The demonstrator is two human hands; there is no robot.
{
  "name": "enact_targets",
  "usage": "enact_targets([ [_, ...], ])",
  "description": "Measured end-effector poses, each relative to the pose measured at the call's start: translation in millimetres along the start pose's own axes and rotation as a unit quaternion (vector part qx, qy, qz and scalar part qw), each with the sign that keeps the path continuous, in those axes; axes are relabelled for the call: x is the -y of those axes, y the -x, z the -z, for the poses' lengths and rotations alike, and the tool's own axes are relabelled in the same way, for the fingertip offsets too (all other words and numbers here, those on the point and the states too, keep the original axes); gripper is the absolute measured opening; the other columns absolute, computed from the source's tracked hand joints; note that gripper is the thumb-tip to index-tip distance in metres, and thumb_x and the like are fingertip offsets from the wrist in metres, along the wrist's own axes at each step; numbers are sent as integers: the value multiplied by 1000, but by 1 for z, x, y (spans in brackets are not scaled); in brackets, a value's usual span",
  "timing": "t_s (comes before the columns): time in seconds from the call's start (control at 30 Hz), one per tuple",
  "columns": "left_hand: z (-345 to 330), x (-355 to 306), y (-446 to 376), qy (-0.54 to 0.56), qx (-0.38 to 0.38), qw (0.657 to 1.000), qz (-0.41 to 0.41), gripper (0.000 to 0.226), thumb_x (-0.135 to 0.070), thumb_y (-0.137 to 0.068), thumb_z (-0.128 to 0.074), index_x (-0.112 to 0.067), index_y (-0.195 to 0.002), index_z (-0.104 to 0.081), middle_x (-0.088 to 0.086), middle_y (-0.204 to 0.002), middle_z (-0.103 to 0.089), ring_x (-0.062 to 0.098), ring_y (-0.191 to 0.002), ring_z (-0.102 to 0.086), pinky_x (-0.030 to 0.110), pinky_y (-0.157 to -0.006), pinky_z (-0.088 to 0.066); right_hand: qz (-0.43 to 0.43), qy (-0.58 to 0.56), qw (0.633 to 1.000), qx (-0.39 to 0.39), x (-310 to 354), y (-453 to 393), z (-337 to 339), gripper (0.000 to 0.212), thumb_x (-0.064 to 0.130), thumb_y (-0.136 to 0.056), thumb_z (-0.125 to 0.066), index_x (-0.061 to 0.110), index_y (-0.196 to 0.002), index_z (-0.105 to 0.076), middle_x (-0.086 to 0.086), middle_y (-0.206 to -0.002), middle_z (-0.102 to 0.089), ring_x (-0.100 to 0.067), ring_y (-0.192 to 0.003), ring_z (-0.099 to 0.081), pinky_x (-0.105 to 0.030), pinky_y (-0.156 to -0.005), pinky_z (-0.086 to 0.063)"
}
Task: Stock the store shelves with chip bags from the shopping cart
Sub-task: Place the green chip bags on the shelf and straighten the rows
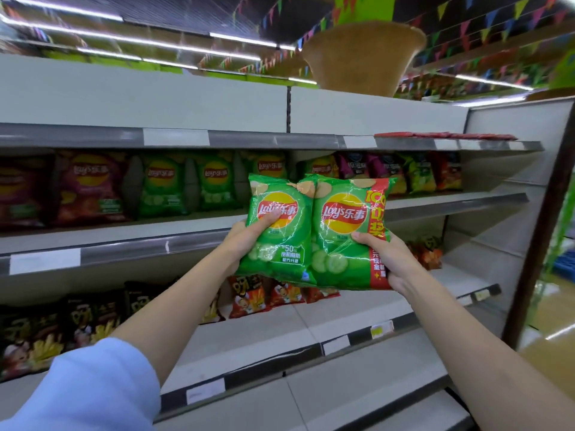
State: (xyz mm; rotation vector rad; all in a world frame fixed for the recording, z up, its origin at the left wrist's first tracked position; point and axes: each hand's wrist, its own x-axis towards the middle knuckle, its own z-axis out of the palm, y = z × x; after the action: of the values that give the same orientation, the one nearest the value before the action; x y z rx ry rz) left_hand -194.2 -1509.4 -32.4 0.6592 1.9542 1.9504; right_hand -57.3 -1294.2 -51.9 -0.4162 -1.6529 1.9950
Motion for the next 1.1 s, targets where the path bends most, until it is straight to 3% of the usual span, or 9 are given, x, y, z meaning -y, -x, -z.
enact_targets([
  [0.17, 50, -7, -25, 4, -63, 998, 17, 61, -53, -72, -75, -10, -114, -64, 8, -98, -74, 24, -87, -71, 41, -86, -56, -10, 11, 999, 53, 0, -50, -54, 35, 9, -79, -75, 8, -111, -62, -8, -76, -75, -21, -63, -72, -31, -54, -58],
  [0.3, 99, -16, -45, 10, -111, 993, 44, 105, -70, -33, -84, -15, -120, -64, 8, -114, -69, 28, -104, -66, 46, -97, -50, -47, 14, 993, 112, 2, -93, -103, 22, 10, -80, -74, 7, -99, -64, -10, -70, -73, -21, -58, -71, -33, -51, -58],
  [0.43, 142, -21, -62, 40, -153, 986, 51, 59, -53, -70, -75, -12, -112, -67, 11, -101, -73, 26, -87, -71, 39, -79, -58, -54, 31, 987, 147, 3, -134, -147, 23, 13, -79, -76, 5, -97, -65, -12, -72, -73, -23, -59, -71, -34, -50, -58],
  [0.6, 204, -19, -95, 30, -259, 964, 48, 36, -39, -89, -63, -10, -110, -61, 12, -83, -69, 23, -60, -67, 32, -54, -58, -56, 39, 982, 175, 4, -179, -189, 32, 16, -77, -77, 5, -104, -65, -16, -83, -72, -25, -59, -71, -35, -49, -58],
  [0.67, 223, -16, -107, 10, -294, 955, 51, 47, -38, -86, -67, -6, -119, -59, 15, -98, -68, 28, -75, -67, 41, -73, -59, -58, 41, 981, 182, 1, -193, -201, 35, 15, -77, -77, 5, -108, -64, -16, -79, -73, -25, -57, -70, -34, -48, -57],
  [0.73, 237, -12, -116, 10, -293, 955, 32, 73, -47, -68, -79, -8, -126, -58, 14, -114, -67, 30, -99, -65, 46, -94, -51, -60, 45, 982, 175, -4, -207, -212, 29, 15, -80, -75, 5, -105, -64, -12, -66, -72, -23, -52, -69, -35, -49, -58],
  [0.8, 247, -9, -124, 5, -284, 959, -14, 89, -51, -58, -80, -11, -133, -54, 10, -126, -63, 27, -115, -60, 45, -104, -44, -66, 42, 983, 168, -9, -219, -222, 30, 16, -80, -75, 6, -106, -64, -10, -64, -71, -22, -53, -68, -38, -55, -59],
  [0.93, 258, -13, -137, -51, -288, 956, -13, 111, -65, -50, -80, -15, -142, -43, 7, -140, -52, 28, -125, -51, 43, -110, -38, -81, 14, 977, 195, -17, -232, -230, 23, 16, -80, -74, 11, -101, -65, -8, -68, -73, -20, -54, -70, -38, -55, -59],
  [1.1, 252, -12, -152, -136, -294, 946, 22, 93, -61, -67, -73, -13, -140, -43, 11, -141, -51, 30, -125, -50, 37, -106, -39, -85, -1, 971, 222, -25, -238, -231, 22, 15, -80, -73, 14, -101, -66, -8, -71, -74, -20, -57, -70, -36, -56, -59],
])
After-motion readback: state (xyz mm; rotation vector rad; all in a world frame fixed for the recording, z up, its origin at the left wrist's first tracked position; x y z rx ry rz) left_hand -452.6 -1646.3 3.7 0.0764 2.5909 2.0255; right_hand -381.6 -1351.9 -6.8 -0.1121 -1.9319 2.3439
